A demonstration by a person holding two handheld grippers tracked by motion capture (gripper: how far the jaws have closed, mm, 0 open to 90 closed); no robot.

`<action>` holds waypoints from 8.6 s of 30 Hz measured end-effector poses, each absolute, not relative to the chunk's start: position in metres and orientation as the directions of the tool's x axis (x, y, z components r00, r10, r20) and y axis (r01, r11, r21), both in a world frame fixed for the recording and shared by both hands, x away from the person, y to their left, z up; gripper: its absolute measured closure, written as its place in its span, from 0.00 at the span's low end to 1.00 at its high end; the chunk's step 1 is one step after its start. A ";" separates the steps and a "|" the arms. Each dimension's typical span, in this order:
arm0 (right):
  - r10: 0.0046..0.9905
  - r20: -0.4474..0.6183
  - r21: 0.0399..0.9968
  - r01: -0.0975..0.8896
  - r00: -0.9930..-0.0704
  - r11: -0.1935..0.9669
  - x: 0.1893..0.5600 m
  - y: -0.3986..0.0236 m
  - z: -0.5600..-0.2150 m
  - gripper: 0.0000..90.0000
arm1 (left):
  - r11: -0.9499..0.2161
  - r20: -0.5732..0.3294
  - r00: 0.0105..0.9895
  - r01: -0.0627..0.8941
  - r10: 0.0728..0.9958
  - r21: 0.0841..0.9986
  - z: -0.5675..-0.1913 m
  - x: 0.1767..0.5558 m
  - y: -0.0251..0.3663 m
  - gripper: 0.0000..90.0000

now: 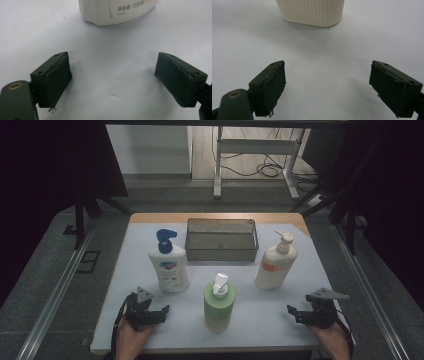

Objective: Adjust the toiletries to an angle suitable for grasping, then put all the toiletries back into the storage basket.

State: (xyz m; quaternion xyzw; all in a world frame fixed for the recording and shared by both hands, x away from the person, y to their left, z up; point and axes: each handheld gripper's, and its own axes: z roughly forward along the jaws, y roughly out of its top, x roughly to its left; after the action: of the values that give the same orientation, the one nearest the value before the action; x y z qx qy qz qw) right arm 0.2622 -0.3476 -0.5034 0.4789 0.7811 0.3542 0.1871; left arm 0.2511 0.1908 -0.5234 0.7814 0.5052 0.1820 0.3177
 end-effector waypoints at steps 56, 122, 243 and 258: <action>0.855 0.131 0.709 0.650 -0.502 0.273 0.326 -0.366 -0.479 0.98 | -0.284 -0.039 0.421 0.673 0.906 0.683 -0.524 0.251 0.191 0.14; 0.797 0.081 0.731 0.579 -0.598 0.360 0.361 -0.339 -0.475 1.00 | -0.284 -0.039 0.422 0.673 0.906 0.683 -0.524 0.251 0.191 0.14; 0.803 0.072 0.807 0.508 -0.592 0.302 0.287 -0.274 -0.422 0.38 | -0.284 -0.038 0.421 0.673 0.906 0.683 -0.524 0.251 0.191 0.14; 0.831 0.058 0.802 0.522 -0.553 0.291 0.302 -0.258 -0.425 0.37 | -0.284 -0.038 0.422 0.673 0.906 0.683 -0.524 0.251 0.191 0.14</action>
State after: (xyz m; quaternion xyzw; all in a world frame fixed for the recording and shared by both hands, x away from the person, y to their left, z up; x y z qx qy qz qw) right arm 0.3019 -0.2579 -0.4252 0.4334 0.7808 0.4083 0.1893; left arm 0.2508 0.1905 -0.5237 0.7803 0.5059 0.1825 0.3193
